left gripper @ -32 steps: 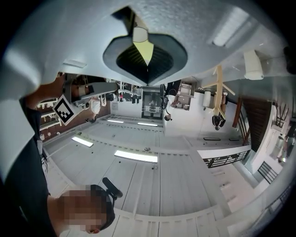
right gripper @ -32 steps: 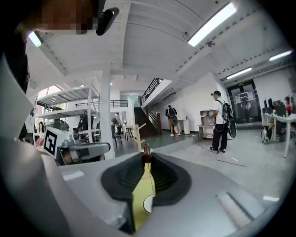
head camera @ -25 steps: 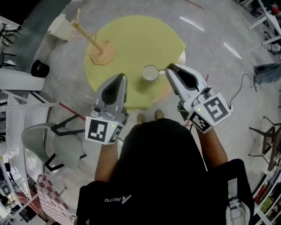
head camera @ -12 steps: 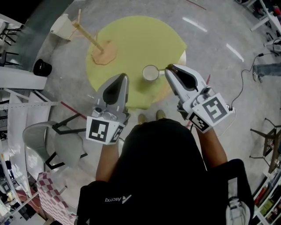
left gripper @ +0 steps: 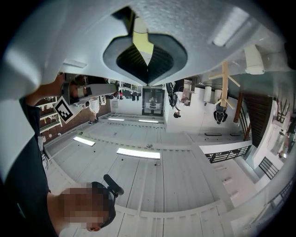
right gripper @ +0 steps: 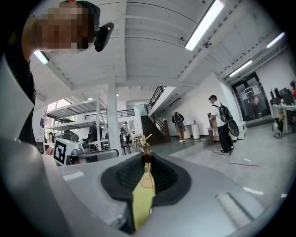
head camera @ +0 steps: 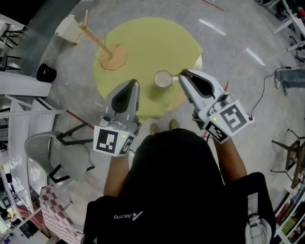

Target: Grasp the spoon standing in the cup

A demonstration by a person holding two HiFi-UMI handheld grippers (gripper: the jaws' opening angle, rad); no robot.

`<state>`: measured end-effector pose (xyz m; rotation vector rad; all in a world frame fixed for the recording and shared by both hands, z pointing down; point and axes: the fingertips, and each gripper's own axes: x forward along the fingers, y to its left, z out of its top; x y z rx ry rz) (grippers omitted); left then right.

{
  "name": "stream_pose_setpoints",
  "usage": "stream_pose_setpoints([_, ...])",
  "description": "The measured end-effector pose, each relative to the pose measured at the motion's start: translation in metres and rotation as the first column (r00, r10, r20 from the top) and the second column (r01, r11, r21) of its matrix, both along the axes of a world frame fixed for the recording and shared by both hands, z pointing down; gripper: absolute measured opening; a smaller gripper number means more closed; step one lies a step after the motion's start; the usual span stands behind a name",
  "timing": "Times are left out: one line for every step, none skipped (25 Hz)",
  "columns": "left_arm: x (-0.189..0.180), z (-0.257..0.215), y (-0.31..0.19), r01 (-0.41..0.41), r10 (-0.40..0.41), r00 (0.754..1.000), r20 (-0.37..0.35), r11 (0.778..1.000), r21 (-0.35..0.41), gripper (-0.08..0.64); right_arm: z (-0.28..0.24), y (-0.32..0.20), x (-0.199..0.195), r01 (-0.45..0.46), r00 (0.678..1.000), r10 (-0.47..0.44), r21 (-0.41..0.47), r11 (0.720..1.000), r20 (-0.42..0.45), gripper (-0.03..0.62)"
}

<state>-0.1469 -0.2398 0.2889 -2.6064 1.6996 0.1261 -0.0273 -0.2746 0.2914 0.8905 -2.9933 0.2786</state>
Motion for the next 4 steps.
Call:
stream_pose_setpoints([0.0002,0.0002,-0.0006,0.0,0.0,1.0,0.0,1.0,0.0,0.009,0.0001,-0.0006,0.0,0.001,1.0,-0.001,0.0,1.0,0.0,0.041])
stream_pose_setpoints([0.0004,0.0004,-0.0012,0.0,0.0,1.0,0.0,1.0,0.0,0.011,0.0002,-0.0012,-0.0001,0.002,1.0,-0.002,0.0,1.0,0.0,0.041])
stream_pose_setpoints([0.0005,0.0006,-0.0017,0.0,0.0,1.0,0.0,1.0,0.0,0.009,0.0002,-0.0017,-0.0002,0.003,1.0,-0.003,0.0,1.0,0.0,0.041])
stream_pose_setpoints([0.0005,0.0007,-0.0021,0.0,0.0,1.0,0.0,1.0,0.0,0.009,0.0002,-0.0021,-0.0003,0.003,1.0,-0.003,0.001,1.0,0.0,0.041])
